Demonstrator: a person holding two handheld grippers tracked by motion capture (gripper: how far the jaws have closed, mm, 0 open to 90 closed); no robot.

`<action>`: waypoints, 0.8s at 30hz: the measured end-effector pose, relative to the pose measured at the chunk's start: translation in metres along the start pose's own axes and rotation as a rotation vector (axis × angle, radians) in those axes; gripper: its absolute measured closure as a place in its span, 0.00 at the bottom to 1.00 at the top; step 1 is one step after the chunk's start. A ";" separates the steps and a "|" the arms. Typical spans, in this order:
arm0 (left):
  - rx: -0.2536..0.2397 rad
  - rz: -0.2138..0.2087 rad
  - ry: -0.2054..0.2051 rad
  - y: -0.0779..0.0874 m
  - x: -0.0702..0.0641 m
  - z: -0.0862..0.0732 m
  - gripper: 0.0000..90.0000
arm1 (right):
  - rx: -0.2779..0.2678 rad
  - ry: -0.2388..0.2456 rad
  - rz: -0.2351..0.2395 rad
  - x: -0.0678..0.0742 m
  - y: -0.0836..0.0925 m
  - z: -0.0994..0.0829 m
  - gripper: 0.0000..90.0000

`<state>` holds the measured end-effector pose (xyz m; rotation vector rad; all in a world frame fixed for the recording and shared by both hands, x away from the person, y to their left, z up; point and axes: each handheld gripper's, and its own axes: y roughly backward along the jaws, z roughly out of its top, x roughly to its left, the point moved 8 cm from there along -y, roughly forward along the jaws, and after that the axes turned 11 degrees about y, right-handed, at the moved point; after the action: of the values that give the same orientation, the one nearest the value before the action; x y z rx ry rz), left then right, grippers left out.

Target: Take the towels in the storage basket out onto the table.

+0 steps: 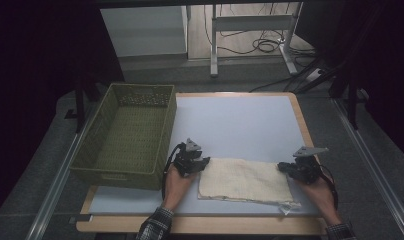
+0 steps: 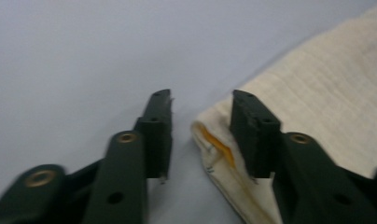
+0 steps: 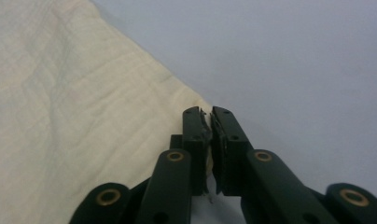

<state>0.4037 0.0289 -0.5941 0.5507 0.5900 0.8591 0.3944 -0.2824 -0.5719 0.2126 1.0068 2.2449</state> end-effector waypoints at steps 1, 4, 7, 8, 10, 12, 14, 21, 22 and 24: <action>0.001 -0.018 -0.008 0.000 -0.001 0.000 0.73 | 0.007 0.010 -0.009 -0.001 0.000 0.001 0.95; -0.008 -0.043 -0.011 0.004 -0.004 0.001 0.92 | 0.004 0.009 -0.027 -0.009 0.002 0.008 0.96; -0.052 -0.047 -0.012 0.012 -0.006 0.003 0.93 | -0.012 -0.002 -0.037 -0.021 0.001 0.018 0.96; -0.056 -0.051 -0.009 0.014 -0.007 0.004 0.93 | -0.014 0.000 -0.043 -0.025 0.000 0.021 0.96; -0.063 -0.060 -0.010 0.019 -0.010 0.003 0.93 | -0.021 0.003 -0.052 -0.033 -0.004 0.028 0.96; -0.069 -0.060 -0.014 0.021 -0.014 0.001 0.93 | -0.029 -0.001 -0.059 -0.042 -0.008 0.033 0.96; -0.064 -0.046 -0.024 0.020 -0.014 -0.001 0.93 | -0.033 -0.025 -0.056 -0.051 -0.016 0.038 0.95; -0.066 -0.052 0.016 0.017 -0.004 0.006 0.66 | -0.036 -0.063 -0.042 -0.049 -0.024 0.031 0.86; -0.061 -0.036 0.005 0.016 -0.003 0.006 0.65 | -0.041 -0.063 -0.046 -0.049 -0.021 0.029 0.84; -0.050 -0.012 -0.005 0.012 -0.001 0.005 0.61 | -0.037 -0.061 -0.061 -0.050 -0.016 0.026 0.80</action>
<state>0.4004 0.0335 -0.5821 0.5030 0.5650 0.8582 0.4508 -0.2901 -0.5593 0.2297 0.9273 2.1862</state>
